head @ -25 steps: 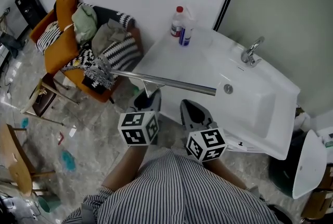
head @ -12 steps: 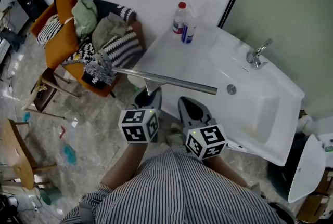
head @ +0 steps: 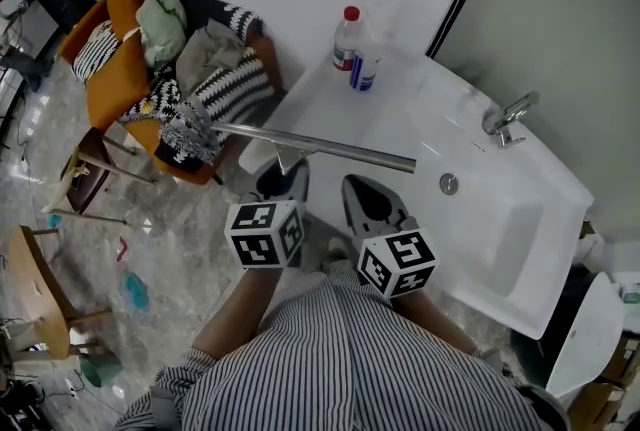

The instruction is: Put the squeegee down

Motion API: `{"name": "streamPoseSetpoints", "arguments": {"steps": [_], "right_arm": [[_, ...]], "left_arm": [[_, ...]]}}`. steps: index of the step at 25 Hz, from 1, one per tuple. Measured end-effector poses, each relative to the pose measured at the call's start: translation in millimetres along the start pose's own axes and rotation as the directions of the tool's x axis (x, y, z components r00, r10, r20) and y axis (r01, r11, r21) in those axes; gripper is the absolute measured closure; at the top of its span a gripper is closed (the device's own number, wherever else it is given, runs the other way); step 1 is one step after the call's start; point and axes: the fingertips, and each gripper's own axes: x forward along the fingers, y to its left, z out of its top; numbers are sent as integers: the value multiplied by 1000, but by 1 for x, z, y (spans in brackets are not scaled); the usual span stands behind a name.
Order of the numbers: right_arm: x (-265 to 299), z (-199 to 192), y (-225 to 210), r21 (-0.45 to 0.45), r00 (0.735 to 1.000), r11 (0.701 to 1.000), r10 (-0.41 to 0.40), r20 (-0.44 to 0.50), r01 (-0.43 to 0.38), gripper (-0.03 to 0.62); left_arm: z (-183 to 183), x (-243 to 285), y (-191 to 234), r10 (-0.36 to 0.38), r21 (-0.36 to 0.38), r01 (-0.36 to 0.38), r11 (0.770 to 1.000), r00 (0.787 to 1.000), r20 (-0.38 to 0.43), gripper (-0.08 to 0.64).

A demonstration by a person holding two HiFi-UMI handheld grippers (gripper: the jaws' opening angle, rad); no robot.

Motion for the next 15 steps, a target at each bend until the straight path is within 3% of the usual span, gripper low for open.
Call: {"name": "streamPoseSetpoints", "arguments": {"steps": [15], "right_arm": [[40, 3, -47, 43, 999, 999, 10, -50, -8, 577]], "left_arm": [[15, 60, 15, 36, -11, -36, 999, 998, -47, 430]]}}
